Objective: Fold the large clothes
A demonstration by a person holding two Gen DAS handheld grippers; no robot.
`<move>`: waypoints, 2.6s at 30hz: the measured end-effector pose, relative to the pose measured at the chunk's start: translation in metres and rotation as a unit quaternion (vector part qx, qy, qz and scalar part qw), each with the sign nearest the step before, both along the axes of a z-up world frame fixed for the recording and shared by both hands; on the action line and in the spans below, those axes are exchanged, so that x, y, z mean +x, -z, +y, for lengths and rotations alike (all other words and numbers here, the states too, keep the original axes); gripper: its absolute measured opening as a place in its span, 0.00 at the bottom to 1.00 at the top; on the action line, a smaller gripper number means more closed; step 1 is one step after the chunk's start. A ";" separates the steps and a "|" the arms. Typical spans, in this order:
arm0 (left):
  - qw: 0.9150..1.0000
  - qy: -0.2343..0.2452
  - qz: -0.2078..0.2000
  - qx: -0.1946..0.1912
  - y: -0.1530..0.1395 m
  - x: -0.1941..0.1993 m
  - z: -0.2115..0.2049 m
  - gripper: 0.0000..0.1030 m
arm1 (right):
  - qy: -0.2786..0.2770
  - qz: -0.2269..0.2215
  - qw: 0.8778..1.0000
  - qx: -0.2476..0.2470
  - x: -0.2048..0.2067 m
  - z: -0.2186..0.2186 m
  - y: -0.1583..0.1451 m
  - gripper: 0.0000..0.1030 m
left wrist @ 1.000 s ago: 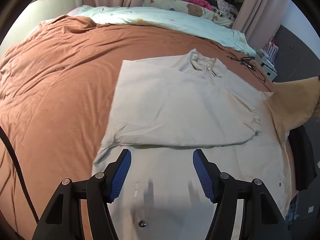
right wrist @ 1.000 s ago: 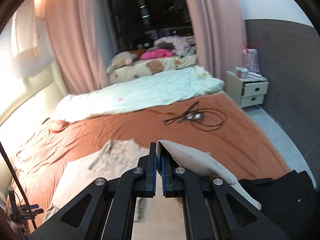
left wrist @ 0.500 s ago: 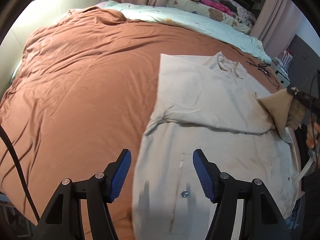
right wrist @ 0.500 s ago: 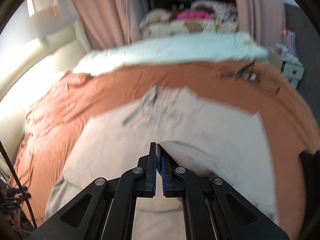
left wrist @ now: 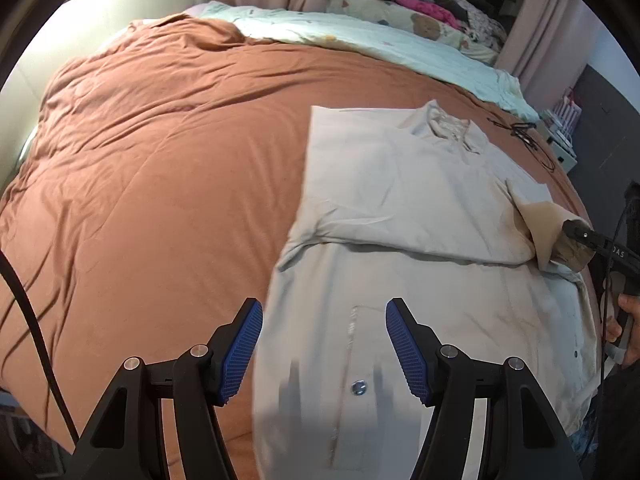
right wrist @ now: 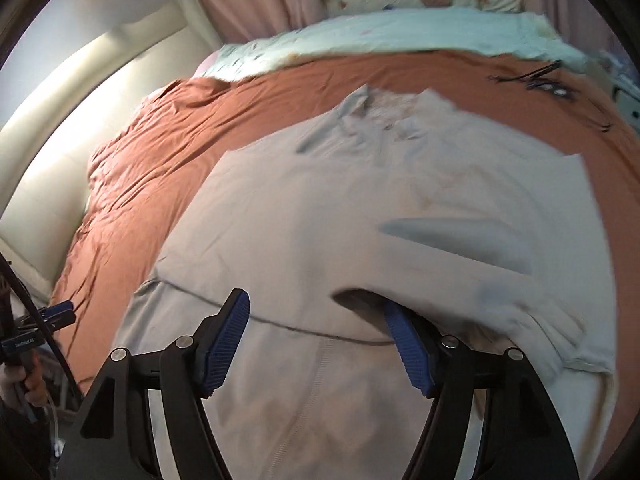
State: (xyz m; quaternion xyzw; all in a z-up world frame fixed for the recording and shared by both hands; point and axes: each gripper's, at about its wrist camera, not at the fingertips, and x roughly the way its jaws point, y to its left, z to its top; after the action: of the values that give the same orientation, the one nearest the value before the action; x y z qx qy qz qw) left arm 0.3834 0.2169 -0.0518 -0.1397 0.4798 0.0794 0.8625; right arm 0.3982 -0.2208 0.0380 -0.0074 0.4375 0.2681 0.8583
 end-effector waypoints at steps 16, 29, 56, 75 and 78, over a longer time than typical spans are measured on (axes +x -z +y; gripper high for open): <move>0.990 0.144 -0.001 -0.006 0.009 0.118 -0.164 0.64 | 0.158 -0.001 0.987 -0.010 -0.029 -0.247 0.014 0.66; 0.981 0.196 0.001 0.013 0.011 0.145 -0.223 0.64 | 0.129 0.040 0.991 0.024 -0.016 -0.183 0.059 0.67; 0.998 0.040 -0.019 -0.043 0.026 0.035 -0.002 0.64 | 0.000 0.033 0.999 -0.007 0.016 0.013 0.039 0.09; 0.999 -0.027 -0.019 -0.041 0.033 -0.006 0.083 0.64 | -0.050 -0.005 0.996 -0.072 0.017 0.143 0.046 0.72; 0.999 -0.011 -0.020 -0.045 0.033 0.008 0.068 0.64 | -0.022 0.000 0.997 -0.076 0.022 0.107 0.051 0.72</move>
State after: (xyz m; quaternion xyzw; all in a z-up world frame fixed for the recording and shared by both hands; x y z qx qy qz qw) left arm 0.3909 0.2852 -0.0845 -0.1850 0.4640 0.0647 0.8639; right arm 0.4200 -0.1134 -0.0126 -0.0821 0.4562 0.2527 0.8493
